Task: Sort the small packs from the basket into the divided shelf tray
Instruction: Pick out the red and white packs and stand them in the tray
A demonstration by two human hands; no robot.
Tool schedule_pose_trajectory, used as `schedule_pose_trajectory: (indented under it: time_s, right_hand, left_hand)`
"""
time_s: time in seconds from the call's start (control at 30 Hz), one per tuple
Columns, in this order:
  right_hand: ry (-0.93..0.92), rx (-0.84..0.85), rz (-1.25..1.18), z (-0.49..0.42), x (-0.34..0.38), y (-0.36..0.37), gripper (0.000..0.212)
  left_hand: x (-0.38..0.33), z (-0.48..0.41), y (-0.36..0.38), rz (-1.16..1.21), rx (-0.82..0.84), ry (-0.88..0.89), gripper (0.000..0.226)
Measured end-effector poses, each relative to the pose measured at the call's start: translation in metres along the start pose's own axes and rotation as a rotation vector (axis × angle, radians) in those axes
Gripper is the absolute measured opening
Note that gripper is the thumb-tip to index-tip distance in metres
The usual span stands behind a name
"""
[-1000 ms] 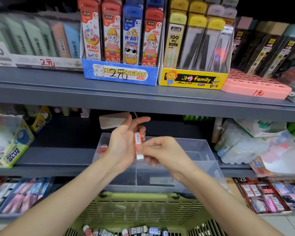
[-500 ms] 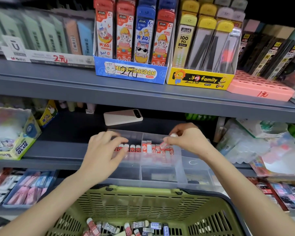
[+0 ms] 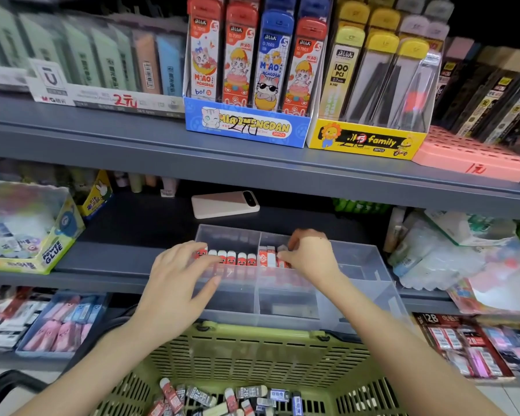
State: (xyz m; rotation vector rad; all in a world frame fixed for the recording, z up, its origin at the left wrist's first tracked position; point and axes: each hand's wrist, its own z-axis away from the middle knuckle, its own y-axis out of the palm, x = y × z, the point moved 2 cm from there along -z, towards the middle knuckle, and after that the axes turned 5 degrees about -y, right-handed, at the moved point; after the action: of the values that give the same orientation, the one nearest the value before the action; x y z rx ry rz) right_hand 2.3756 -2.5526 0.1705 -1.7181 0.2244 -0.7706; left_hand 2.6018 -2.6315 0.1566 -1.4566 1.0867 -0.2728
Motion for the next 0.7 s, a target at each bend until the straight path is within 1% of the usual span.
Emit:
schedule_pose_trajectory:
  time_s: [0.1,0.23,0.4,0.57,0.7]
  right_hand:
    - [0.014,0.05,-0.055,0.001,-0.005,-0.001,0.018]
    - [0.049,0.055,-0.029,0.002,-0.005,0.002,0.024]
    - [0.154,0.065,-0.122,0.002,-0.003,0.007,0.032]
    - [0.254,0.17,-0.053,-0.003,-0.004,0.008,0.028]
    - [0.214,0.251,-0.031,-0.011,-0.006,0.008,0.043]
  left_hand:
    - [-0.001,0.0,0.001,0.014,-0.001,-0.012,0.052]
    - [-0.003,0.0,0.001,0.027,-0.006,-0.025,0.055]
    - [-0.005,0.001,0.0,0.045,-0.015,-0.027,0.056]
    - [-0.005,0.001,-0.001,0.048,-0.008,-0.027,0.057]
    - [-0.004,0.0,0.0,0.04,-0.007,-0.024,0.058]
